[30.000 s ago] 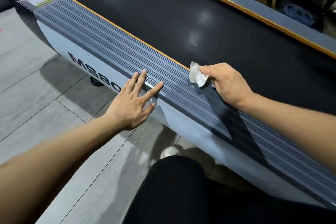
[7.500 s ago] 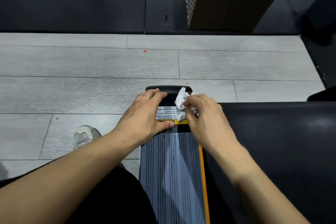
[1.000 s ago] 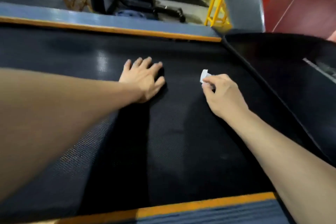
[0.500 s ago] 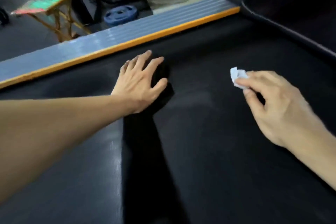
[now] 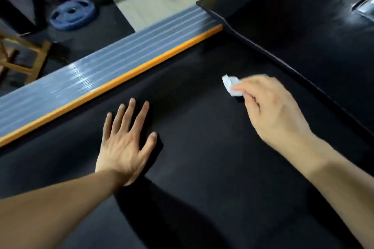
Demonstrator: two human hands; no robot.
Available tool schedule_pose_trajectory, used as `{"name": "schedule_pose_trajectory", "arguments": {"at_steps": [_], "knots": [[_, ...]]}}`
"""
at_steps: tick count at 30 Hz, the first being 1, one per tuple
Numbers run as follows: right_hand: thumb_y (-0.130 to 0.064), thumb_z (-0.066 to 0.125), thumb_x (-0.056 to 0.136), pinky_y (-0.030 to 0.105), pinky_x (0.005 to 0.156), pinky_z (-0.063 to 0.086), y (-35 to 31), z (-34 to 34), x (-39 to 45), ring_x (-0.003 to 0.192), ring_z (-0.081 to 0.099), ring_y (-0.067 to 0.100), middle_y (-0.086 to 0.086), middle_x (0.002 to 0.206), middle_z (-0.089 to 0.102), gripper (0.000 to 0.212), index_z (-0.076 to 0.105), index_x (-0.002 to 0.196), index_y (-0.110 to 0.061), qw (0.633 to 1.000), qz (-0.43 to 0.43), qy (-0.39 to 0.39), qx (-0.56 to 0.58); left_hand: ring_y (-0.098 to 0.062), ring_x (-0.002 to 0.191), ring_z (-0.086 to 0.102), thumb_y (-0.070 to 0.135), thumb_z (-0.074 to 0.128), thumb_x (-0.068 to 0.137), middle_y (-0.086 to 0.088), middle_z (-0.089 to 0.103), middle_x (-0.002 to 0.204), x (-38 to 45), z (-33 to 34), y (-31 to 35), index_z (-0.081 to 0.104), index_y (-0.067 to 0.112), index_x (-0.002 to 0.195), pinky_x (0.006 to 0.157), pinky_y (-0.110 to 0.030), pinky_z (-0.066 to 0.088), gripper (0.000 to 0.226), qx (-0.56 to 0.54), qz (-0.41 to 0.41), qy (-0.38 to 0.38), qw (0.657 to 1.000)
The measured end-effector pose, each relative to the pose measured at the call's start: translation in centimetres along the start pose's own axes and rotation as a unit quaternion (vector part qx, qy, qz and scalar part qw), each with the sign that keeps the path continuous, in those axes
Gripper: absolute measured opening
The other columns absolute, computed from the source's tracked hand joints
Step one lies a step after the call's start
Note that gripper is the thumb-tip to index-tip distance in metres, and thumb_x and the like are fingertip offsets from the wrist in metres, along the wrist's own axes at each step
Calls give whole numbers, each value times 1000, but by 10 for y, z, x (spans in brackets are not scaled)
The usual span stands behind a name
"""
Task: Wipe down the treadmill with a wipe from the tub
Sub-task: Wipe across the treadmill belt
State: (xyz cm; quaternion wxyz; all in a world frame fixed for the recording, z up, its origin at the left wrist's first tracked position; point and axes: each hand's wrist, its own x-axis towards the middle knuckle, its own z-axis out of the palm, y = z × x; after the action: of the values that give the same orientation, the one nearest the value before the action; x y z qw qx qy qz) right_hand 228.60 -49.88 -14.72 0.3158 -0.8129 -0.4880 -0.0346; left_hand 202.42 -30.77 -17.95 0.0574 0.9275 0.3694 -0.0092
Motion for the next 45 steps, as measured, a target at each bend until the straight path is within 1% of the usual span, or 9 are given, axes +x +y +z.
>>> {"name": "schedule_pose_trajectory", "arguments": {"at_steps": [3,8,17,21,26,33,37,41,45], "knots": [[3,57,89,52,76,52,-9,5,68,84,60,38,12,91,70,28,70,107,-15,997,-9,62,-52,-14,156,-12,66,14,95,7,-7,171,-1,0,0,-5,43,160,128,-45,-1,71,-11,4,-2,1000],[-12,54,92,42,85,43,-4,53,135,103,56,31,4,106,66,28,68,115,-19,976,-68,58,-201,-12,156,-12,66,20,95,9,-6,171,3,-1,0,0,42,161,127,-45,-1,73,-40,7,2,999],[-7,41,102,39,98,43,-23,91,130,114,52,29,10,128,56,35,61,130,-10,963,180,25,-200,-18,158,-6,64,24,94,1,0,171,6,0,-1,6,35,163,127,-51,3,77,-47,9,-12,999],[-7,57,93,53,103,44,-62,118,102,117,53,36,15,123,59,28,69,117,-11,983,48,-58,-168,-21,158,-7,65,22,95,-1,-1,171,7,-2,-2,6,33,163,126,-53,3,77,-43,11,-22,999],[-1,68,83,43,90,53,-51,95,105,96,62,30,11,109,67,33,72,115,-8,996,-37,-63,-56,-21,158,-8,65,22,94,-2,-1,171,7,-2,0,5,33,163,127,-52,2,78,-44,11,-22,999],[-10,57,96,42,93,47,-13,43,140,113,51,26,2,121,63,41,64,133,-26,950,-92,-225,-195,-22,158,-8,64,22,94,-1,-2,172,8,-1,0,4,33,163,127,-52,1,78,-43,9,-24,999],[-8,64,92,35,80,47,-4,47,139,97,60,26,7,105,61,24,76,112,-15,989,22,-126,-73,-22,158,-6,64,23,94,-1,0,171,3,0,-4,6,33,163,126,-53,3,77,-47,10,-16,999],[2,62,87,33,82,46,11,44,139,96,53,27,9,106,60,22,73,101,-12,989,90,65,-100,-23,158,-4,64,24,94,-2,2,171,6,-1,-2,8,32,163,126,-54,5,78,-48,11,-12,999],[-14,62,94,38,82,52,-2,57,123,91,60,30,13,98,66,12,72,97,-7,985,87,54,-138,-25,158,-4,64,23,95,-3,3,171,5,-1,0,8,31,163,126,-53,3,78,-39,10,-14,999]]}}
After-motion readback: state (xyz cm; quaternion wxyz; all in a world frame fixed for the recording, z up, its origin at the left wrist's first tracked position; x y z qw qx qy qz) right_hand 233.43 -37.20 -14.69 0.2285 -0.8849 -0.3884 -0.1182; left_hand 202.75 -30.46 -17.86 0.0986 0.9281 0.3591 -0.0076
